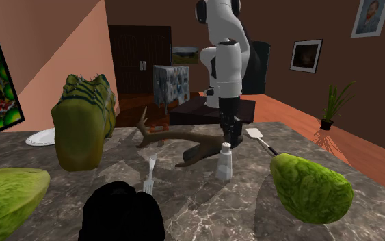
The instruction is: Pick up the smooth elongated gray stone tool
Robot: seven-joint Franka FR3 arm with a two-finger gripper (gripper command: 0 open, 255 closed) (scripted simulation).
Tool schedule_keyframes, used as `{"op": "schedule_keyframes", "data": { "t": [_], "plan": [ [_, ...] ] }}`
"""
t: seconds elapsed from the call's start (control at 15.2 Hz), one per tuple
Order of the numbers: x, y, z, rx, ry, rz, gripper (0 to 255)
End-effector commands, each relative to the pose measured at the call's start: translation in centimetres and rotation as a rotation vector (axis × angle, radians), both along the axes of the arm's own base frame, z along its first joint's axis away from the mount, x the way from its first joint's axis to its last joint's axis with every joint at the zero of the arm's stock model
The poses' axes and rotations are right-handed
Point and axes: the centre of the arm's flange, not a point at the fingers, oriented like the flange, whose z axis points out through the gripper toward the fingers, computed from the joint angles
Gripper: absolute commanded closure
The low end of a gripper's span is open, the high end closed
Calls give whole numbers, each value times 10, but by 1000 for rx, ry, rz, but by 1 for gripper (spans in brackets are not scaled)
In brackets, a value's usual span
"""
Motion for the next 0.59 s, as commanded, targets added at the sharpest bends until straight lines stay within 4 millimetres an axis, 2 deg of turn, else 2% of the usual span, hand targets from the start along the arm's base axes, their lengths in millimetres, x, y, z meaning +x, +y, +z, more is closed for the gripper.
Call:
{"op": "schedule_keyframes", "data": {
  "t": [0.0, 0.4, 0.53],
  "plan": [
    [0, 0, 12, 0, -1, 0, 255],
    [0, 0, 43, 0, -1, 0, 255],
    [0, 0, 44, 0, -1, 0, 255]
  ]
}}
